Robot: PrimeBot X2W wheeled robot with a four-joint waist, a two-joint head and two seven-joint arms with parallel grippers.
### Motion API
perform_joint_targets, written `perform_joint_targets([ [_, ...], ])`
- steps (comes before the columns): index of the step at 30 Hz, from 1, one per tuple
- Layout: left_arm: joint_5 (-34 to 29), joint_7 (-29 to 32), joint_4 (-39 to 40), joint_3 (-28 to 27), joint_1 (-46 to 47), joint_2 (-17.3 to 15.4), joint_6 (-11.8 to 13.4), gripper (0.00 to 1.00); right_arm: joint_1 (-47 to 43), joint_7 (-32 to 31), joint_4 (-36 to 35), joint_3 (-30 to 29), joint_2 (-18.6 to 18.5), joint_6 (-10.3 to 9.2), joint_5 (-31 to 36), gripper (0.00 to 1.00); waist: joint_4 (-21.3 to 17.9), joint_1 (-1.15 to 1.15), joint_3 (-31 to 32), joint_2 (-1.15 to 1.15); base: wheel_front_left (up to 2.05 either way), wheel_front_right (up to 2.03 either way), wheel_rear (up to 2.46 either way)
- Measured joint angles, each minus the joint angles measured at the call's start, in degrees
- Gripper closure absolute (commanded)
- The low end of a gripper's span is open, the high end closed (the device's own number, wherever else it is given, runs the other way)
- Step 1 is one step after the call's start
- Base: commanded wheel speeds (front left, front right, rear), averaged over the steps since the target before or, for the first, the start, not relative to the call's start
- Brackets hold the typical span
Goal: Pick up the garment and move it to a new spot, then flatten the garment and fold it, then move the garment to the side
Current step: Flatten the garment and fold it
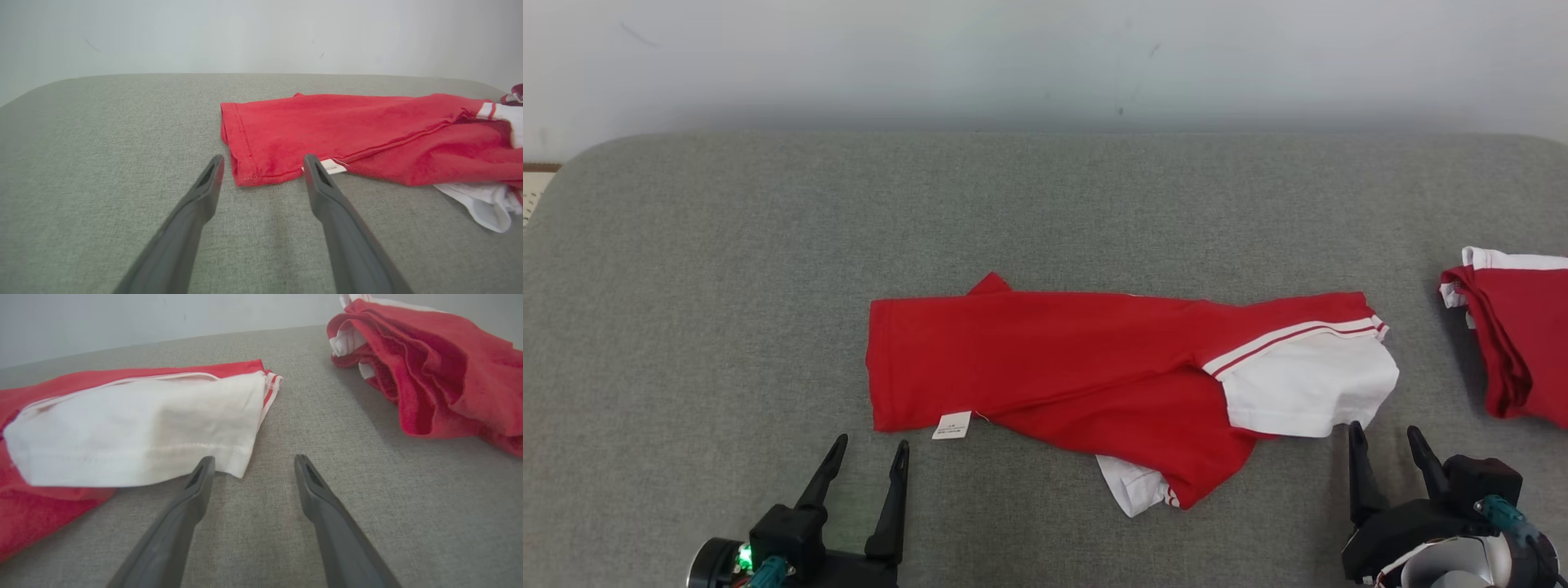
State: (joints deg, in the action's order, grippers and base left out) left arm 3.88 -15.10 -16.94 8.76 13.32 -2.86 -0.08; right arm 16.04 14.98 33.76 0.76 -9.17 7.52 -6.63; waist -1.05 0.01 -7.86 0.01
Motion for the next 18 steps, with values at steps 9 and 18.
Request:
perform_joint_targets([
  [9, -0.5, 0.0, 0.1, -0.4, 0.0, 0.0, -0.4, 0.0, 1.1, 0.0, 1.6, -0.4, 0.1, 0.0, -0.4, 0.0, 2.0, 0.0, -1.1, 0.0, 0.0, 0.0, 0.0],
  [18, -0.5, 0.0, 0.1, -0.2, 0.0, 0.0, -0.7, 0.0, 2.1, 0.0, 2.3, -0.9, 0.2, 0.0, -0.4, 0.23, 3.3, 0.0, -1.5, -0.01, 0.0, 0.0, 0.0],
])
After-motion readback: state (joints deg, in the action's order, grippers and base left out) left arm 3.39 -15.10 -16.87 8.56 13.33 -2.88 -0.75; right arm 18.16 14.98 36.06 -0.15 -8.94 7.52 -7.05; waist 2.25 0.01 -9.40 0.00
